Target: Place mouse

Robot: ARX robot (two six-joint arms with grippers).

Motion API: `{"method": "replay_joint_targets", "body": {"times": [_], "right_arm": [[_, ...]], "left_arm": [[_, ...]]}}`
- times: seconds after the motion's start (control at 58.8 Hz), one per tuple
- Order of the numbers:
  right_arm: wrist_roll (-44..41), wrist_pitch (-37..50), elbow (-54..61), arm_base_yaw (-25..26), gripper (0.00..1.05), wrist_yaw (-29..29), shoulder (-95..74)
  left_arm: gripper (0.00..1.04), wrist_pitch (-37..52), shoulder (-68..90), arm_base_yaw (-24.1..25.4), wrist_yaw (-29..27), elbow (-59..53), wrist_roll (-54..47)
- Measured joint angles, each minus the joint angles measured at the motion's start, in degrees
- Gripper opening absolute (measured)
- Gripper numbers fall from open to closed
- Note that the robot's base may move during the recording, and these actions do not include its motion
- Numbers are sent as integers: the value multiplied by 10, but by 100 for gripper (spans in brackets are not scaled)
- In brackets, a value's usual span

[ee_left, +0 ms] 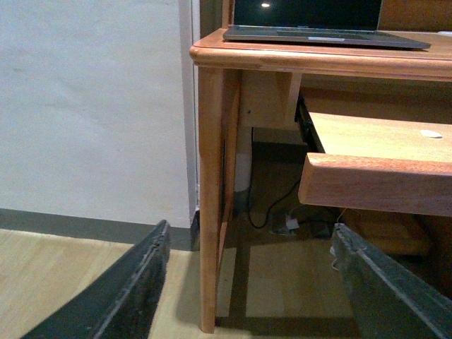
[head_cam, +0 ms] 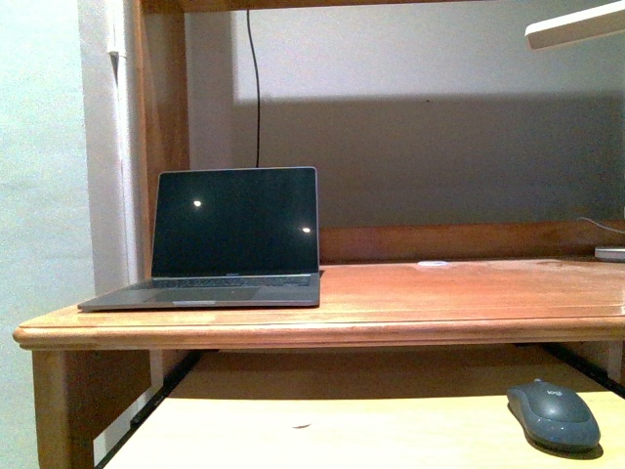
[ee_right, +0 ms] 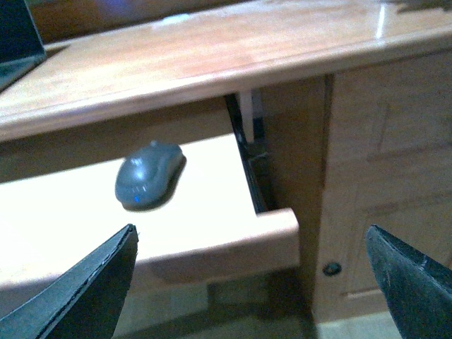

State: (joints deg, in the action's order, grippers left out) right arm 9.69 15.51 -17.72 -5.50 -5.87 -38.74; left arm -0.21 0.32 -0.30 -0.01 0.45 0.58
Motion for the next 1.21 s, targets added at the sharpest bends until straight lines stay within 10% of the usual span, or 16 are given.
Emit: {"method": "replay_joint_targets", "body": {"times": [0.153,0.511,1.208], "right_arm": [[-8,68,-118,-62,97,-33,-160],[-42,21,-271,-191,97,-57,-351],[-48,-73,-409,-175,97,-107,-538]], "left_arm": [[99,0,0,0,0,0,-1],[97,0,0,0,0,0,-1],[97,0,0,0,0,0,-1]]}}
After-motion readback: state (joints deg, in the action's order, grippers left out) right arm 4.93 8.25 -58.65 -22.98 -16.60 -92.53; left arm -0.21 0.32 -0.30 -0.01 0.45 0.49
